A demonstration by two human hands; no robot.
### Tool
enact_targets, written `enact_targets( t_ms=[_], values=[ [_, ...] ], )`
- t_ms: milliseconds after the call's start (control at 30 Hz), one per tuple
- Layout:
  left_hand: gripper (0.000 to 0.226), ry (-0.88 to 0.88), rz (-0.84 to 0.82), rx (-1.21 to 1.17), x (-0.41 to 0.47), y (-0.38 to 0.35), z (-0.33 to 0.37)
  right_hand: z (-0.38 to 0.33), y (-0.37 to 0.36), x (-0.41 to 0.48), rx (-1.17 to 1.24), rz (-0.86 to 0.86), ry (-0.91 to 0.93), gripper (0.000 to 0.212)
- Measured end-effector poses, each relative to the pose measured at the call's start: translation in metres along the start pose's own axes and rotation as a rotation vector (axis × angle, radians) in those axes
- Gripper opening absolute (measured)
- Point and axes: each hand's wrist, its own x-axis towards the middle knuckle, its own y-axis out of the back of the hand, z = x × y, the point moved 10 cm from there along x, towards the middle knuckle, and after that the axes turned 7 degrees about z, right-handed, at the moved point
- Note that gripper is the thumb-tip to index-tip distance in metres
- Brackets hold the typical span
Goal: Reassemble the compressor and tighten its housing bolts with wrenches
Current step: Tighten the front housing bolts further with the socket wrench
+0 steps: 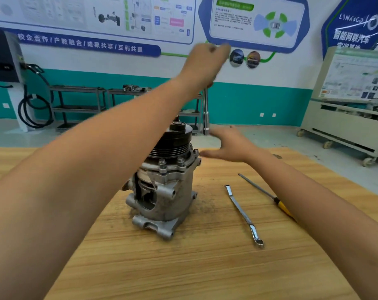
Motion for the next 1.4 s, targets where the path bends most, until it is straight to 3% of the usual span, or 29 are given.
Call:
enact_targets(
  t_ms=[100, 167, 367, 1133, 1400],
  values=[
    [0.038, 0.017, 0.038, -0.147, 0.005, 0.027, 0.018, -0.004, 0.054, -0.011, 0.776, 0.28, -0.152, 0.038],
    [0.04, 0.026, -0.011, -0.205, -0.002, 0.034, 0.021, -0.012, 0.079, -0.015, 0.96, 0.379, -0.173, 0.021],
    [0.036, 0.133, -0.005, -0.193, -0.029, 0.039, -0.014, -0.067, 0.085, -0.011, 0.753, 0.316, -0.072, 0.025],
    [0.039, 0.083, 0.041, -0.223, -0.038, 0.051, -0.016, -0.082, 0.079, -0.014, 0.8, 0.327, -0.079, 0.017],
    [0.041, 0.203, 0.06, -0.396, -0.044, 0.052, -0.025, -0.086, 0.08, -0.014, 0.773, 0.307, -0.069, 0.015]
  ],
)
